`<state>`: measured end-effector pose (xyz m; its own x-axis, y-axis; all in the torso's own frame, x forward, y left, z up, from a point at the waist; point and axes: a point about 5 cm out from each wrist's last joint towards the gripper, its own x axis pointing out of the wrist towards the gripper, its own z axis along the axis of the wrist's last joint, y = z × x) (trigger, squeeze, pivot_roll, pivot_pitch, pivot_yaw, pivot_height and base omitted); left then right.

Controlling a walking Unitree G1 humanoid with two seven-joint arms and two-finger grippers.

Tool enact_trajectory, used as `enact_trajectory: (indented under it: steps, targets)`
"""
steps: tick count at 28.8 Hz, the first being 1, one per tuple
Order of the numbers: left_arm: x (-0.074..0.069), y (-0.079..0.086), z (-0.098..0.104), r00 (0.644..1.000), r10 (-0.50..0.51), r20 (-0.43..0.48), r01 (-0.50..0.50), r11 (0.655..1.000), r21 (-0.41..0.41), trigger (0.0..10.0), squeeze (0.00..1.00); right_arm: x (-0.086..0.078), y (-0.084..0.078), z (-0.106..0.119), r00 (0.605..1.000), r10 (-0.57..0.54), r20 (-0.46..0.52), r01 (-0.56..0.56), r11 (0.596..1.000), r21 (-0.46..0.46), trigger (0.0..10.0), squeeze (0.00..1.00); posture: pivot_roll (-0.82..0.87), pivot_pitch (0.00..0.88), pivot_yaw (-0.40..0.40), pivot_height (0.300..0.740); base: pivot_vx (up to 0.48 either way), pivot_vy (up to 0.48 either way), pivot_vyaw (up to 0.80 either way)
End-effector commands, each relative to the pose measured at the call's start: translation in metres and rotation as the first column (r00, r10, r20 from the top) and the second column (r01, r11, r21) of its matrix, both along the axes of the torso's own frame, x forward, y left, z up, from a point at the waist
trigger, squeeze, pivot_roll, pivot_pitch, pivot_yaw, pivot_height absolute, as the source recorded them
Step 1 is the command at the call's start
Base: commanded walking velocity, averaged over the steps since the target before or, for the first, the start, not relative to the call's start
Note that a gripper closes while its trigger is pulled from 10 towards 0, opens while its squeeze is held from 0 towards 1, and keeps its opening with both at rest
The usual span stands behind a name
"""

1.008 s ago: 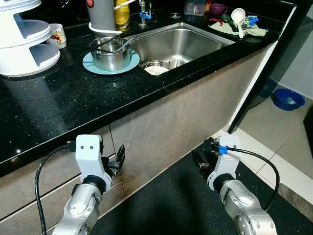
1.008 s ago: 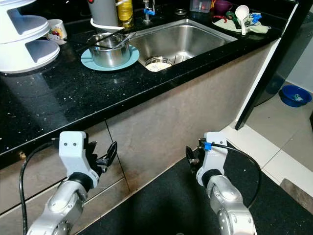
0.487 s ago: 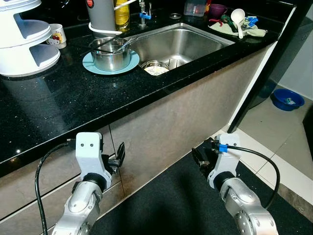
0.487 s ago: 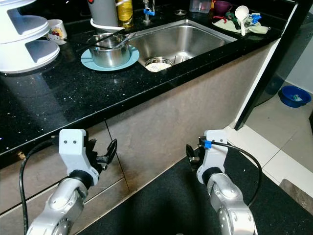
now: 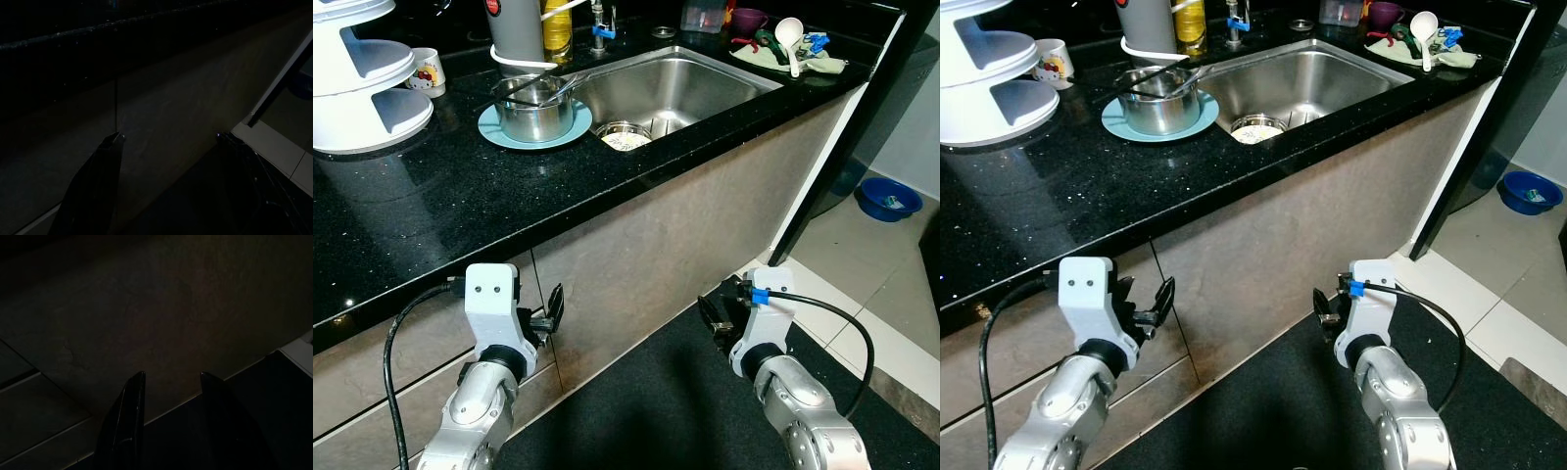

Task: Kitchen organization

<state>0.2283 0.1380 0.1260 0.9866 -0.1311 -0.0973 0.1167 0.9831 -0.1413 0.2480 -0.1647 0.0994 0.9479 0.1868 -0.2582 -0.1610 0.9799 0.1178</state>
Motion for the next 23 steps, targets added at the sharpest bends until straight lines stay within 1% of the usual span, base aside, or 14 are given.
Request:
enact_trajectory:
  steps: [1,5,6,23]
  targets:
    - [-0.0003,-0.0011,-0.0037,1.0,-0.003,-0.02,0.003,1.0,0.006,10.0,0.0,-0.0018,-0.0035,-0.0022,1.0,-0.013,-0.01,0.012,1.0,-0.011,10.0,0.0,-0.04,0.048,-0.03,0.74,0.0,0.0,0.0]
    - [-0.0004,0.0003,-0.0033,1.0,0.002,-0.02,-0.001,1.0,0.01,10.0,0.0,-0.0009,-0.0025,-0.0018,1.0,-0.012,-0.011,0.012,1.0,-0.001,10.0,0.0,-0.04,0.048,-0.03,0.74,0.0,0.0,0.0]
    - [-0.0008,0.0007,-0.0031,1.0,0.003,-0.02,-0.003,1.0,0.011,10.0,0.0,-0.0009,-0.0021,-0.0016,1.0,-0.012,-0.011,0.012,1.0,-0.001,10.0,0.0,-0.04,0.061,-0.028,0.74,0.0,0.0,0.0]
    - [-0.0017,0.0026,-0.0038,1.0,0.012,-0.022,-0.011,1.0,0.015,10.0,0.0,0.0007,0.0005,-0.0015,1.0,0.0,-0.011,0.0,1.0,0.001,10.0,0.0,-0.03,0.056,-0.034,0.74,0.0,0.0,0.0]
